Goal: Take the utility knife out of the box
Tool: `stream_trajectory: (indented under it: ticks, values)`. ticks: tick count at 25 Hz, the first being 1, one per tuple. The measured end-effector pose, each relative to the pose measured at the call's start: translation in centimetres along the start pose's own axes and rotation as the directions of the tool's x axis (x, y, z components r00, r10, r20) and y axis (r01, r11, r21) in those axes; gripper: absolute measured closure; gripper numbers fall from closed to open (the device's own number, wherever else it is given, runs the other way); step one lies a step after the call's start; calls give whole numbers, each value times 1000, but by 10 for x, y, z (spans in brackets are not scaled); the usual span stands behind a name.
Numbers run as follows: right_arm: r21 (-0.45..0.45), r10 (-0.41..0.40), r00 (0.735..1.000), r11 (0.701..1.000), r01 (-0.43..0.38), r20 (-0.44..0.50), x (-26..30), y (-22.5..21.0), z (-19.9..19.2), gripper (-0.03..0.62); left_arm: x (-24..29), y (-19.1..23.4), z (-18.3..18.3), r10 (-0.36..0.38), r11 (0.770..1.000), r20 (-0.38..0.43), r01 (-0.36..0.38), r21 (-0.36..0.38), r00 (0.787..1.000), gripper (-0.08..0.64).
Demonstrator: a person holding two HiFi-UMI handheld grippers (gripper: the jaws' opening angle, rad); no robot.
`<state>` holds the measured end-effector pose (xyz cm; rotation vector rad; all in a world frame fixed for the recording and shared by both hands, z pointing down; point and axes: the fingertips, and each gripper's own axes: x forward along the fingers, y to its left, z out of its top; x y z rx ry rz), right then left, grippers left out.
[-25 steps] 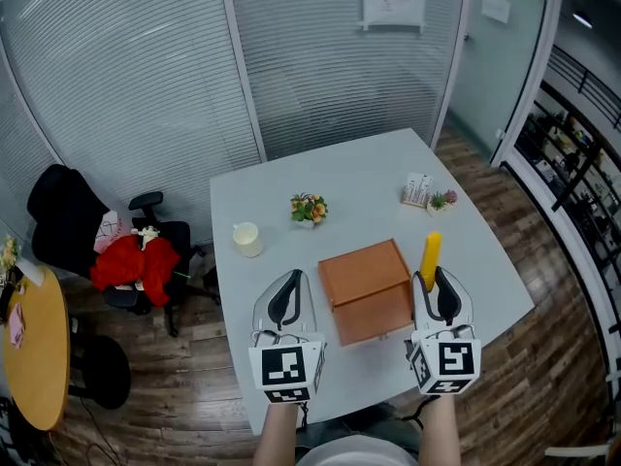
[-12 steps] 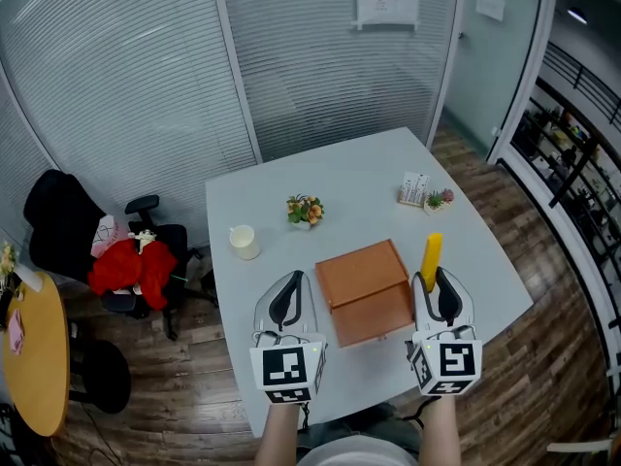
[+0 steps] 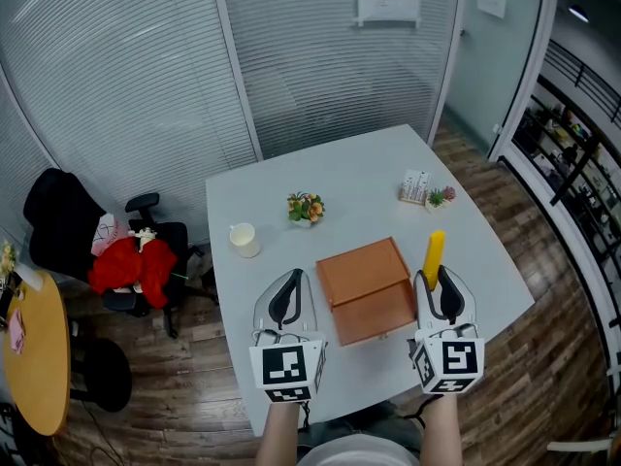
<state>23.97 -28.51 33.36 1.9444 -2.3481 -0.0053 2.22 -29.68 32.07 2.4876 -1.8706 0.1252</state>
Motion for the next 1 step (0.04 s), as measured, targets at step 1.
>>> stream_trajectory:
  ticks: [1]
  values:
    - [2, -1, 1000, 1000, 1, 0, 0, -1, 0, 426, 0, 0, 0, 1, 1000, 0, -1, 1, 1000, 560]
